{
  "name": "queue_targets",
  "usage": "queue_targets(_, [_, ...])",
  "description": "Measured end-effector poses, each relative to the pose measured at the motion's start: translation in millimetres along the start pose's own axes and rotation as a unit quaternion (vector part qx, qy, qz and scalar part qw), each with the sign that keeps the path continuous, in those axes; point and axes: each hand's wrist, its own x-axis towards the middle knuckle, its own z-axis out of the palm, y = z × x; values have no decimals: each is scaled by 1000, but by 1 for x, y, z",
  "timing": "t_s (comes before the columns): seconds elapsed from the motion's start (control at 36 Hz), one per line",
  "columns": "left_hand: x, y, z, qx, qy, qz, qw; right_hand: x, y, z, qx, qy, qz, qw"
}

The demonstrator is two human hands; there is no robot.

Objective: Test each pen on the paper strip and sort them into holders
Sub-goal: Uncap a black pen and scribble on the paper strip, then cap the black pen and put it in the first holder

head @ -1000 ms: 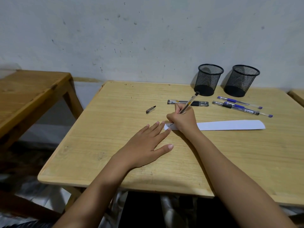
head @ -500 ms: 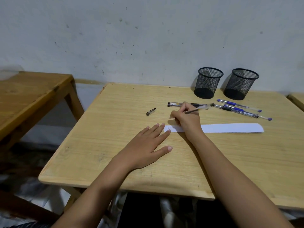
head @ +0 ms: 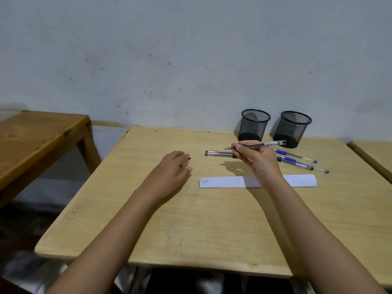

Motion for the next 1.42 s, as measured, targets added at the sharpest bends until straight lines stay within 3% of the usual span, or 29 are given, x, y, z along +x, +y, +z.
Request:
queue_targets(0.17, [27,-17,17,40,35,-75,996,-3,-7,-16,14,20,27,999])
queue_targets(0.36, [31,-4,19,-39,76,-81,993,-8,-9,-22,32,36,45,998])
queue_targets(0.44, [25,12,13,-134,85,-80,984,-12,-7,-18,40,22,56,997])
queue_targets(0.58, [13,53,7,-344,108,-75,930,-19,-5,-5,66,-6,50,997])
queue_targets(0.81, [9,71,1,-322,93,-3,942,-30,-17,3,87,-35,18,995])
queue_targets(1.03, [1,89,-3,-329,76,11,941,-44,-26,1,53,-59,9,997])
queue_targets(1.42, [-10,114,-14,-407,51,20,912,-68,-43,1,-44,-46,-75,995])
